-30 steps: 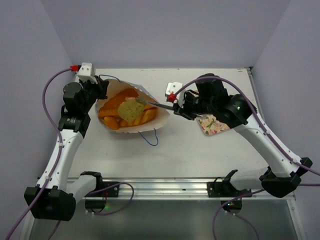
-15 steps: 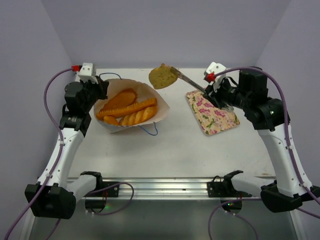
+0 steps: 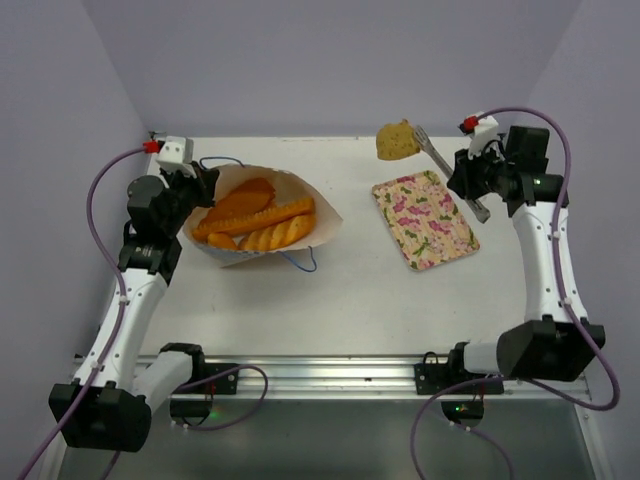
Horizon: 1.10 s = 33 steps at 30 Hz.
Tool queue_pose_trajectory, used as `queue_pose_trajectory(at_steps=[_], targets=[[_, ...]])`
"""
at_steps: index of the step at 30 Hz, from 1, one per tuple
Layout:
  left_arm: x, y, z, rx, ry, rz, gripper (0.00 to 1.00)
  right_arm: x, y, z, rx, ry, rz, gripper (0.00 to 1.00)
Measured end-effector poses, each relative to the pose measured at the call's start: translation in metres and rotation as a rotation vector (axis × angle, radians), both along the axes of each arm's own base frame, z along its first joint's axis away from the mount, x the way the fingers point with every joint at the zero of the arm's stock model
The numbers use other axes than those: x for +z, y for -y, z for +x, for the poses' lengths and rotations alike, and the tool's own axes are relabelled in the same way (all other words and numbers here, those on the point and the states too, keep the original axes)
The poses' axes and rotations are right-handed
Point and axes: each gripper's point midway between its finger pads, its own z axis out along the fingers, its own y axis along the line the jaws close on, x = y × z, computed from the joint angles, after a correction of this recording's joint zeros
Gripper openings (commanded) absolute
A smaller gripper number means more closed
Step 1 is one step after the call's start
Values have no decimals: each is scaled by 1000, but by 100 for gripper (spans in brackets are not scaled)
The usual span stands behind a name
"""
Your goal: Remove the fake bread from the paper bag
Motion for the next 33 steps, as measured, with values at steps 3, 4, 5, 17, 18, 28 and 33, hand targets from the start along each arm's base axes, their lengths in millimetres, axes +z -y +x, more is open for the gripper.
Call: queue_pose_trajectory(at_steps=[3, 4, 5, 17, 18, 28, 33], targets=[[2, 1, -3, -10, 13, 6, 0, -45, 21, 13, -62, -124, 50, 0], [2, 1, -4, -11, 15, 6, 0, -53, 25, 15, -75, -149, 61, 0], [3, 1, -4, -13, 18, 6, 0, -63, 30, 19, -85, -177, 77, 0], [-1, 2, -8, -17, 30, 14, 0, -134, 66, 39, -166, -339, 171, 0], [-1, 1, -8, -17, 30, 15, 0, -139, 69, 37, -172, -350, 177, 0], [-1, 1, -7, -17, 36, 21, 0, -183, 91, 31, -229, -452, 229, 14], [-2, 1, -7, -18, 35, 22, 0, -199, 95, 30, -243, -480, 240, 31]])
